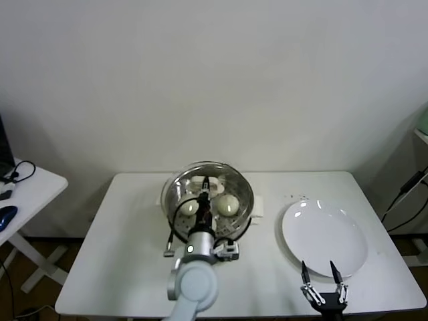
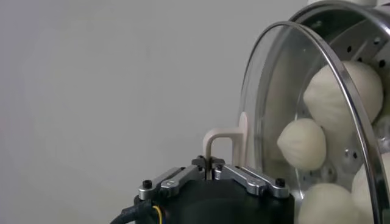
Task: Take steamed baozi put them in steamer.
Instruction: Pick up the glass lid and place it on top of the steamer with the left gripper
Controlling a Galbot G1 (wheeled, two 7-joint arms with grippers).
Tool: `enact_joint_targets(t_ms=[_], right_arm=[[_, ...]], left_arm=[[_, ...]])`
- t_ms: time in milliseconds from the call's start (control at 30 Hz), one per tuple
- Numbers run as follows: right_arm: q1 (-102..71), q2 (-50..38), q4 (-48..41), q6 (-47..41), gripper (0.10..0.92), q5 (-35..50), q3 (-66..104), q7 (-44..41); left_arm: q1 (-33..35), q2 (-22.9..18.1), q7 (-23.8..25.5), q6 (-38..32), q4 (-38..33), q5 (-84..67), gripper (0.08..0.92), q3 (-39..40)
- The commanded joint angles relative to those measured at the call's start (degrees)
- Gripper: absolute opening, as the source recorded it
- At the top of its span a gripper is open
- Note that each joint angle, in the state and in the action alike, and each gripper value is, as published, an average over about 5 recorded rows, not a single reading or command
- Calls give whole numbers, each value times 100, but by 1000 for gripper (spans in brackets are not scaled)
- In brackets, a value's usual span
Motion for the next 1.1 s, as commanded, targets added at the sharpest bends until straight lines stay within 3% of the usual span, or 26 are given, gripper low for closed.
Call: enact_joint_targets(t_ms=[33, 1100], right_arm=[[-3, 10, -13, 1, 823, -11, 11, -9], [-98, 48, 66, 45, 823, -44, 80, -21]], left_arm=[[-219, -282, 60, 130, 312, -116, 134, 109], [-97, -282, -95, 145, 253, -116, 134, 136]])
